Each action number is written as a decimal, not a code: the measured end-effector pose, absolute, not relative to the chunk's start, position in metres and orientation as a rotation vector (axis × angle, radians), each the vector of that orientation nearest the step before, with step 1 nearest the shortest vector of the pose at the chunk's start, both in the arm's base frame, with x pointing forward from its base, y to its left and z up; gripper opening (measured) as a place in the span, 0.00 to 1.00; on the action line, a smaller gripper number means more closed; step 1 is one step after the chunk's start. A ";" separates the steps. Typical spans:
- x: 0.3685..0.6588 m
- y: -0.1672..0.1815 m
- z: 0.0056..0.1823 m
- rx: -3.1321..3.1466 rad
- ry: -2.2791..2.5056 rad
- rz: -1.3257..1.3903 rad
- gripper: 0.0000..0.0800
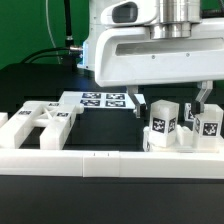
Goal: Assemble chair
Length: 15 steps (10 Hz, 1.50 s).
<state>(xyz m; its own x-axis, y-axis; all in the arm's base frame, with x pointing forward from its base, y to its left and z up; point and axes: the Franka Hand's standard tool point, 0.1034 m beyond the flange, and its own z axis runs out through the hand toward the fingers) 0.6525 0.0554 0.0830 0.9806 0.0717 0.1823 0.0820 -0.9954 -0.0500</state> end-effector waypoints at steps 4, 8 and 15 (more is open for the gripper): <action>0.653 0.052 0.084 -3.073 -0.493 -0.289 0.81; 0.642 0.059 0.081 -3.024 -0.841 -0.260 0.81; 0.638 0.056 0.077 -3.011 -0.992 -0.237 0.49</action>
Offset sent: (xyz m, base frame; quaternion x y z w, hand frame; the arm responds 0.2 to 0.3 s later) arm -0.0070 0.0046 0.0021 0.0060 -0.0011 -0.1779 0.9840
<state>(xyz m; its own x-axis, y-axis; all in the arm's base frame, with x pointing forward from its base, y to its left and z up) 0.6380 0.0558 0.0774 0.7942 0.5936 0.1299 0.5881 -0.8047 0.0818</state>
